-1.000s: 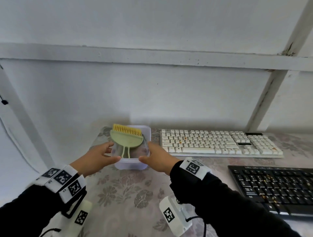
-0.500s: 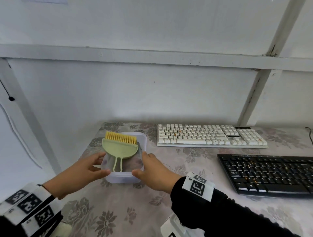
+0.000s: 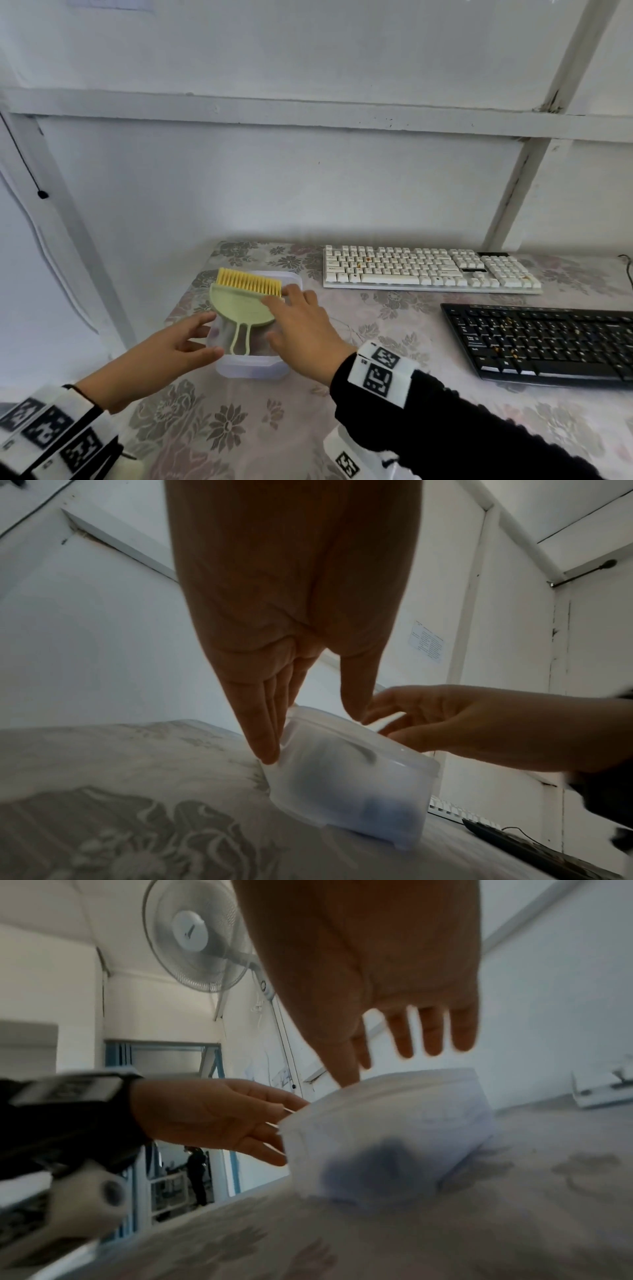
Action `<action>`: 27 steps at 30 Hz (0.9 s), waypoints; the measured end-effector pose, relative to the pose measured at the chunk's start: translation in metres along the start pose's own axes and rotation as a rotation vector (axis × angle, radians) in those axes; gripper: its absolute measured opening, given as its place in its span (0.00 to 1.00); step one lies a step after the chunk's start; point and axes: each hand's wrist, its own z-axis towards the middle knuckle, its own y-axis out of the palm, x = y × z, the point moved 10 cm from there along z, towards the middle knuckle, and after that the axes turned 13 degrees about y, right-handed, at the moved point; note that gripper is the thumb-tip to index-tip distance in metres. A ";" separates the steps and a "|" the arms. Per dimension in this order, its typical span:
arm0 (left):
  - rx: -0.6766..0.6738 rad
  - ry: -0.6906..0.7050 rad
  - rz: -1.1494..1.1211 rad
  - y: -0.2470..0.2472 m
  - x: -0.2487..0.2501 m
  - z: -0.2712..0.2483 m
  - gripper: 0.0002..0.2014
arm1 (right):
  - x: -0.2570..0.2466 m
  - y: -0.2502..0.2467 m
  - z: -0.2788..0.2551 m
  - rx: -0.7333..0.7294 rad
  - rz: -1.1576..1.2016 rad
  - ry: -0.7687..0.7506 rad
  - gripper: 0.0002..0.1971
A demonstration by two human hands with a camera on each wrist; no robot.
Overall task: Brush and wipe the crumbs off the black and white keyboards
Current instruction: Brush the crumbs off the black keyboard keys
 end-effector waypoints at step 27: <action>0.315 0.481 0.078 -0.016 0.131 0.019 0.28 | 0.033 -0.117 -0.002 0.472 0.429 -0.073 0.17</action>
